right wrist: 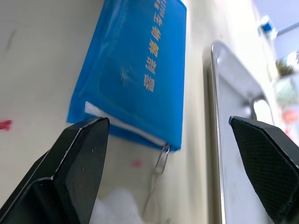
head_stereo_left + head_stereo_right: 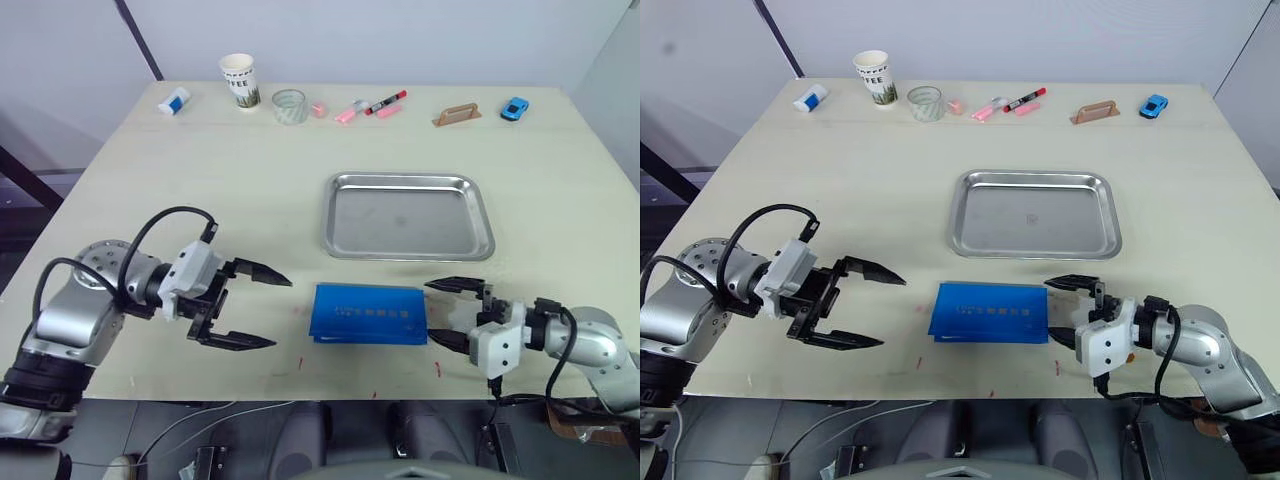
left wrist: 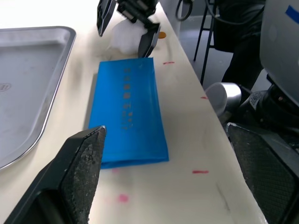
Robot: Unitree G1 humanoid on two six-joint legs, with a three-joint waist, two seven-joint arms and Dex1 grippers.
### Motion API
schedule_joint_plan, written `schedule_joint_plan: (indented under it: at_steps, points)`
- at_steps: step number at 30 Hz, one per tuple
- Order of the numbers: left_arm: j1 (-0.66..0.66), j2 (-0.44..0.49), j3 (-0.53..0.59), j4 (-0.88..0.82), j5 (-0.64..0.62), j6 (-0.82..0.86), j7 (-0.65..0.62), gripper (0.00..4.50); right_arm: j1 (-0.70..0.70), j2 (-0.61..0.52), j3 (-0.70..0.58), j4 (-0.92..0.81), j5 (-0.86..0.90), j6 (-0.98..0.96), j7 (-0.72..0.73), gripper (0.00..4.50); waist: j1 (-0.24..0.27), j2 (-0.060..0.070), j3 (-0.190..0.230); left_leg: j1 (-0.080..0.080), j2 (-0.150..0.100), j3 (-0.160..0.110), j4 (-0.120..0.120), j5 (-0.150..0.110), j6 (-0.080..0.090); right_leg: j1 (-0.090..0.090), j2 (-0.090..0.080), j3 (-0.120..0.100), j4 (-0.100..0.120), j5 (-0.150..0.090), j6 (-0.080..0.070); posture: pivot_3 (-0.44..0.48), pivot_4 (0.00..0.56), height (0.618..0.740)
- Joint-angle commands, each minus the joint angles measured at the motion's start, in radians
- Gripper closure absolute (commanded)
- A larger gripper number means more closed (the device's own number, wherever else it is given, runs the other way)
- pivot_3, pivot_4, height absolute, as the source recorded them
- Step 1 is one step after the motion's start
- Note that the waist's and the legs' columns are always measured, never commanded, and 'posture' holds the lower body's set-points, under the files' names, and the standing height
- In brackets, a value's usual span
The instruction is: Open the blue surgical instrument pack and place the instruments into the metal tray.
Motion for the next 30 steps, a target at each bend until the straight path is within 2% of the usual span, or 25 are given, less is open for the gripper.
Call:
schedule_joint_plan:
  at_steps: [1,9,11,13,15,19,24,30]
  points:
    - [-0.012,-0.008,0.009,-0.028,-0.013,0.008,-0.047,0.03,-0.032,-0.002,0.016,0.018,-0.031,-0.077,-0.041,0.00,0.000,0.000,0.000,0.000,0.000,0.000,0.000,0.000,0.000,0.000,0.000,0.000,0.000,0.000,0.000,0.000,0.150,0.740]
    - [-0.035,-0.023,0.004,-0.008,-0.002,0.008,-0.047,0.03,-0.064,-0.001,0.077,0.064,-0.071,-0.165,-0.079,0.00,0.000,0.000,0.000,0.000,0.000,0.000,0.000,0.000,0.000,0.000,0.000,0.000,0.001,0.000,0.000,0.000,0.150,0.740]
    - [-0.041,-0.032,0.001,-0.004,0.004,0.004,-0.047,0.00,-0.068,0.000,0.089,0.070,-0.076,-0.177,-0.086,0.55,0.000,0.000,0.000,0.000,0.000,0.000,0.000,0.000,0.000,0.000,0.000,0.000,0.001,0.000,0.000,0.000,0.150,0.740]
    - [-0.044,-0.037,0.001,-0.002,0.008,0.004,-0.047,0.00,-0.073,-0.002,0.096,0.074,-0.078,-0.185,-0.092,1.33,0.000,0.000,0.000,0.000,0.000,0.000,0.000,0.000,0.000,0.000,0.000,0.000,0.001,0.000,0.000,0.000,0.150,0.740]
    - [-0.045,-0.040,0.001,-0.002,0.011,0.004,-0.047,0.00,-0.076,-0.006,0.099,0.078,-0.078,-0.189,-0.096,2.54,0.000,0.000,0.000,0.000,0.000,0.000,0.000,0.000,0.000,0.000,0.000,0.000,0.001,0.000,0.000,0.000,0.150,0.740]
    - [-0.045,-0.043,0.001,0.001,0.015,0.002,-0.047,0.00,-0.072,-0.024,0.104,0.093,-0.066,-0.205,-0.095,4.44,0.000,0.000,0.000,0.000,0.000,0.000,0.000,0.000,0.000,0.000,0.000,0.000,0.001,0.000,0.000,0.000,0.150,0.740]
    - [-0.042,-0.052,0.009,0.001,0.017,0.008,-0.047,0.00,-0.069,-0.043,0.106,0.103,-0.014,-0.222,-0.087,4.48,0.000,0.000,0.000,0.000,0.000,0.000,0.000,0.000,0.000,0.000,0.000,0.001,0.001,0.000,0.000,0.000,0.150,0.740]
    - [-0.041,-0.064,0.023,0.003,0.017,0.014,-0.047,0.00,-0.065,-0.071,0.117,0.062,0.220,-0.106,-0.005,4.48,0.000,0.000,0.000,0.000,0.000,-0.001,0.001,0.000,0.000,0.000,0.000,0.001,0.001,0.000,0.000,0.000,0.150,0.740]
